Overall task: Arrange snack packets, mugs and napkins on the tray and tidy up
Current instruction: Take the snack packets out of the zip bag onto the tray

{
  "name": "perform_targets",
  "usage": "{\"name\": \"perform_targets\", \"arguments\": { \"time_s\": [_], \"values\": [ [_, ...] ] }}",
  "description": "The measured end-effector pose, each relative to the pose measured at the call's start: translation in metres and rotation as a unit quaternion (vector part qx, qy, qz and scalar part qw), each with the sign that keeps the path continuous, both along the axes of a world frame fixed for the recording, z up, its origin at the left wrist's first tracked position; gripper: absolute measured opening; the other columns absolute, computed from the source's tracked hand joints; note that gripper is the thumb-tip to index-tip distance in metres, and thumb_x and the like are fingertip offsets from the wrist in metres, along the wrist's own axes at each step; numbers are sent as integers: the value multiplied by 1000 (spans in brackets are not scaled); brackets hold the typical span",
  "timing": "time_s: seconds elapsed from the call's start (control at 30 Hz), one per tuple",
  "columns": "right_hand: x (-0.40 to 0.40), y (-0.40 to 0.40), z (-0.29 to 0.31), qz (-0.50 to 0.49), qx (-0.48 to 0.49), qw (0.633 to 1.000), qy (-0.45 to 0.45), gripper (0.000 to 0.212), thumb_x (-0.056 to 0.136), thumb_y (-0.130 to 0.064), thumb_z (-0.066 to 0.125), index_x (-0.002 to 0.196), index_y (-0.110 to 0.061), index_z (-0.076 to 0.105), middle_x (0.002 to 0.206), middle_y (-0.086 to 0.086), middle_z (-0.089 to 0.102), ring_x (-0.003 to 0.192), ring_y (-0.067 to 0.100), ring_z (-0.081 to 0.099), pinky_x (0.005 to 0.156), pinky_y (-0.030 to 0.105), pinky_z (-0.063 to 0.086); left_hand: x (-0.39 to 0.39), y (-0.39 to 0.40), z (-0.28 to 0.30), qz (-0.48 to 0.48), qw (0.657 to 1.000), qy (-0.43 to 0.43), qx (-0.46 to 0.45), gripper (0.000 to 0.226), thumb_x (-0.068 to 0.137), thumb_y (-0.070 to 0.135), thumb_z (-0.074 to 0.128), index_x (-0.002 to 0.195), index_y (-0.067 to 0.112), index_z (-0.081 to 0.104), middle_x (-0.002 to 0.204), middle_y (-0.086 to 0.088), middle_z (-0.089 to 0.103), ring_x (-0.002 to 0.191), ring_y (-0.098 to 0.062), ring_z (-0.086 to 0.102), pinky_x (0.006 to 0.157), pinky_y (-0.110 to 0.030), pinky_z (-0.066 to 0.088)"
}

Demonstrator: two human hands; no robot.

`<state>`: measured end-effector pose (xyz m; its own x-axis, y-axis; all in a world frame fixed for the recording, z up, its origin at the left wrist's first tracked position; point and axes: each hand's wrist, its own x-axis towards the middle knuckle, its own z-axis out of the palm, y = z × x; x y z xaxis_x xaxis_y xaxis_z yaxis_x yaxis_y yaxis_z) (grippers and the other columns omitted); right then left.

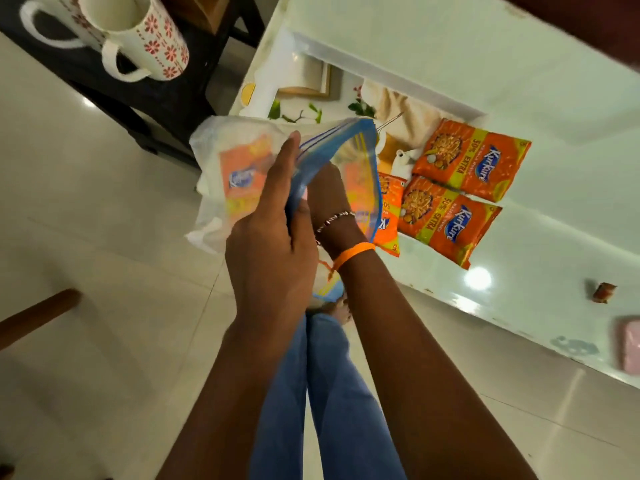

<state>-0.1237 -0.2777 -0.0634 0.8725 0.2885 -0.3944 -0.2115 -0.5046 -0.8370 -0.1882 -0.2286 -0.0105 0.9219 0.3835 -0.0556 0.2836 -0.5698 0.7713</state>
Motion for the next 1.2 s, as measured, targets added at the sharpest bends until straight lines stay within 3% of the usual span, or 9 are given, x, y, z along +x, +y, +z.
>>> {"name": "perform_targets", "arguments": {
  "time_s": [0.17, 0.27, 0.37, 0.47, 0.63, 0.77, 0.93, 1.07, 1.2],
  "values": [
    [11, -61, -8, -82, 65, 994, 32, 38, 71, 20, 50, 99, 1, 68, 104, 13, 68, 101, 21, 62, 83, 26, 50, 23, -10, -14, -16, 999, 39, 30, 46, 92, 24, 41, 138, 26, 37, 117, -7, 65, 89, -12, 59, 72, -22, 43],
    [11, -107, -5, -116, 101, 988, 19, 48, 76, 20, 48, 110, -11, 62, 107, 7, 64, 97, 15, 61, 81, 18, 53, 33, -16, -21, -33, 997, 57, 27, 46, 95, 22, 42, 140, 26, 33, 114, -7, 66, 86, -13, 61, 71, -28, 49],
    [17, -144, -4, -217, 158, 963, 19, 47, 81, 18, 46, 112, -15, 57, 105, 2, 66, 100, 18, 61, 90, 35, 53, 40, -22, -28, -54, 995, 73, 40, 48, 95, 21, 41, 141, 25, 30, 108, -10, 67, 78, -14, 57, 66, -27, 44],
    [26, -168, -8, -329, 196, 923, 20, 38, 83, 17, 44, 96, -14, 62, 85, -18, 73, 92, 4, 66, 77, 24, 56, 44, -26, -34, -67, 992, 93, 53, 50, 94, 21, 41, 142, 26, 27, 106, -12, 67, 73, -13, 55, 62, -17, 34],
    [65, -176, -33, -466, 190, 864, 26, 34, 83, 17, 42, 107, 2, 60, 102, 8, 67, 97, 20, 63, 74, 28, 57, 49, -29, -38, -77, 990, 114, 44, 51, 94, 20, 42, 142, 25, 26, 106, -12, 68, 83, -27, 64, 65, -23, 38],
    [100, -166, -51, -465, 115, 877, 30, 41, 80, 21, 36, 112, 8, 58, 124, 26, 58, 116, 38, 55, 98, 47, 49, 52, -28, -35, -72, 990, 115, 31, 50, 94, 21, 42, 142, 26, 27, 107, -10, 67, 84, -25, 63, 67, -20, 39],
    [137, -163, -62, -360, 71, 927, 82, 45, 84, 14, 33, 123, 2, 53, 131, 18, 55, 106, 18, 55, 69, 8, 51, 54, -18, -32, -58, 992, 108, 13, 50, 94, 20, 43, 141, 28, 30, 76, 2, 53, 57, -8, 49, 55, -14, 36],
    [144, -166, -61, -262, -76, 956, 106, 47, 86, -16, 56, 133, -15, 46, 131, 15, 57, 126, 27, 49, 100, 23, 32, 59, -13, -28, -40, 994, 100, -9, 49, 94, 18, 44, 141, 26, 32, 83, 9, 53, 62, -1, 50, 63, -13, 41],
    [127, -163, -59, -232, 40, 961, 143, 69, 61, -29, 67, 118, 8, 54, 109, 31, 62, 117, 37, 52, 107, 35, 36, 64, -11, -25, -43, 994, 101, -16, 48, 95, 18, 43, 141, 26, 30, 100, 12, 51, 70, -3, 53, 64, -5, 41]
  ]
}}
